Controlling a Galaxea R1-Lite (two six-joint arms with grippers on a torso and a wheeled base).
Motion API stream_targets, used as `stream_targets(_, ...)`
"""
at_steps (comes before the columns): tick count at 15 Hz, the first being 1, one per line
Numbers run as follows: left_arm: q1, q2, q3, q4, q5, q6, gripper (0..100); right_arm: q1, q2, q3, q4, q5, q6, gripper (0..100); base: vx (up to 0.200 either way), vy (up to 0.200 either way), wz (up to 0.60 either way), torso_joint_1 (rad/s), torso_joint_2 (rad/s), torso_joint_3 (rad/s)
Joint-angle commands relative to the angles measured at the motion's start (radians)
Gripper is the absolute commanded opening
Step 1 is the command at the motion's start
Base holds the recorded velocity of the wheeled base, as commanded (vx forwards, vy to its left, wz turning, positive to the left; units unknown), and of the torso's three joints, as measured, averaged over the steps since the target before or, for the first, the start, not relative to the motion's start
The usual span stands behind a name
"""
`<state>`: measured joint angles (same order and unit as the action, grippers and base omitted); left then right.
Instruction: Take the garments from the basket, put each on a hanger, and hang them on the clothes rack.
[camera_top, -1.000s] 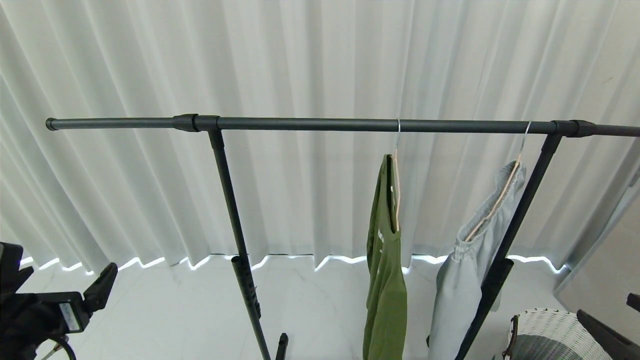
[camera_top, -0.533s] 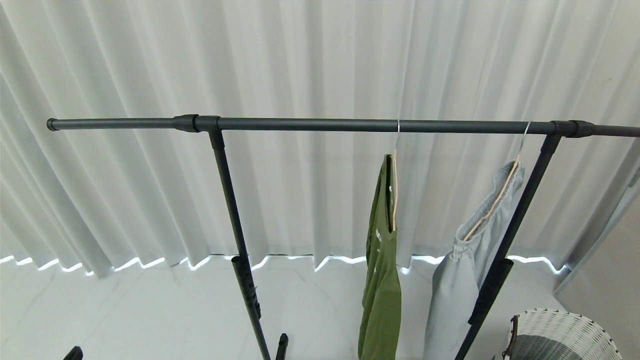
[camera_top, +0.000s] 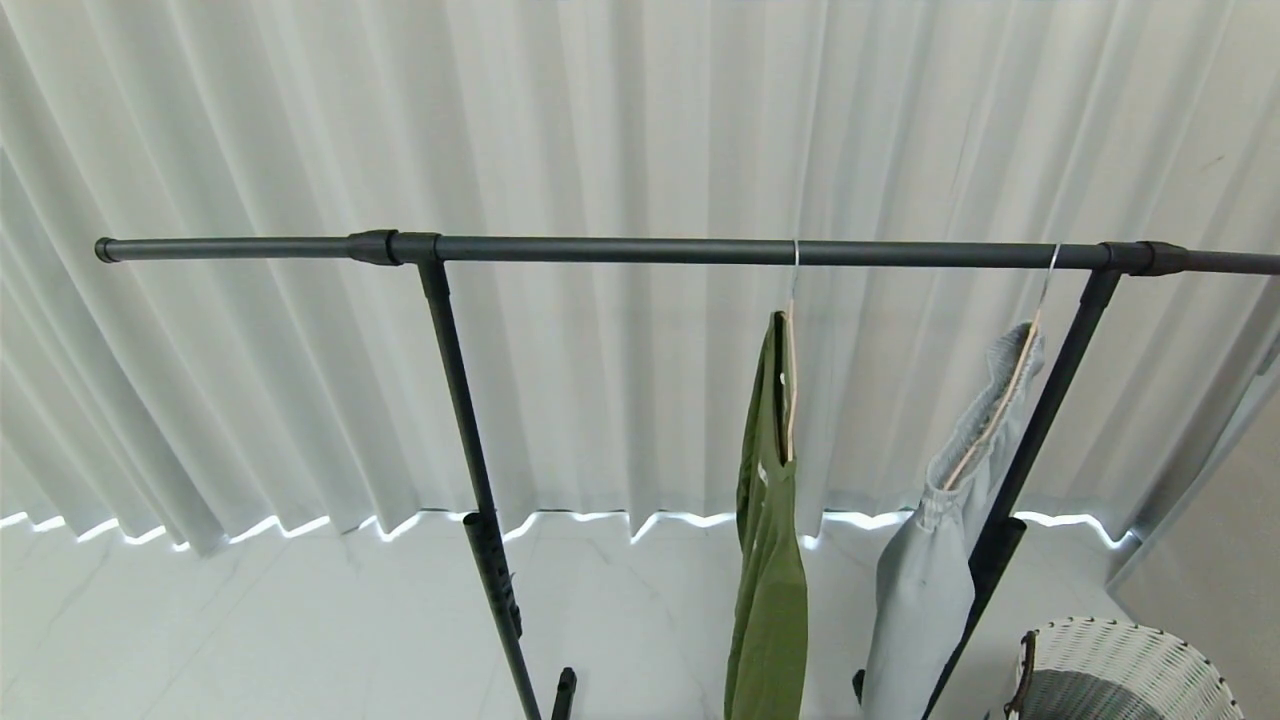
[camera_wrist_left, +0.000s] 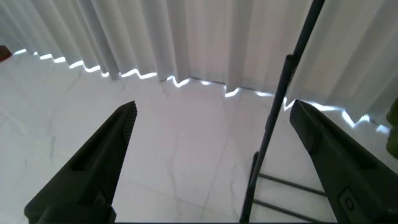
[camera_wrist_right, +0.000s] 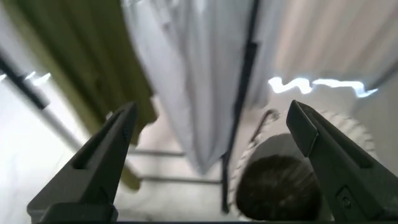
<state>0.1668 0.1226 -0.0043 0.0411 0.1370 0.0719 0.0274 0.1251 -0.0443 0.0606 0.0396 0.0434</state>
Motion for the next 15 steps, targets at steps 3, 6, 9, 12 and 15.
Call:
stream_targets(3, -0.05, -0.004, 0.003, 0.006, 0.0, 0.025, 100, -0.07, -0.051, 0.0, 0.002, -0.081, -0.108, 100, 0.0, 0.0, 0.0, 0.0, 0.0, 0.0)
stream_targets(6, -0.193, 0.008, 0.003, 0.005, 0.001, 0.012, 100, -0.067, -0.053, 0.0, 0.001, -0.076, -0.119, 100, 0.0, 0.0, 0.0, 0.0, 0.0, 0.0)
stream_targets(9, -0.156, -0.103, 0.003, 0.005, 0.003, -0.011, 100, -0.067, -0.053, 0.001, -0.005, -0.078, -0.028, 100, 0.0, 0.0, 0.0, 0.0, 0.0, 0.0)
stream_targets(12, -0.159, -0.119, 0.003, 0.005, 0.007, -0.014, 100, -0.066, -0.056, 0.006, -0.015, -0.073, 0.0, 100, 0.0, 0.0, 0.0, 0.0, 0.0, 0.0)
stream_targets(15, -0.159, -0.119, 0.003, 0.005, 0.029, -0.034, 100, -0.05, -0.071, 0.044, -0.11, -0.069, -0.017, 100, 0.0, 0.0, 0.0, 0.0, 0.0, 0.0)
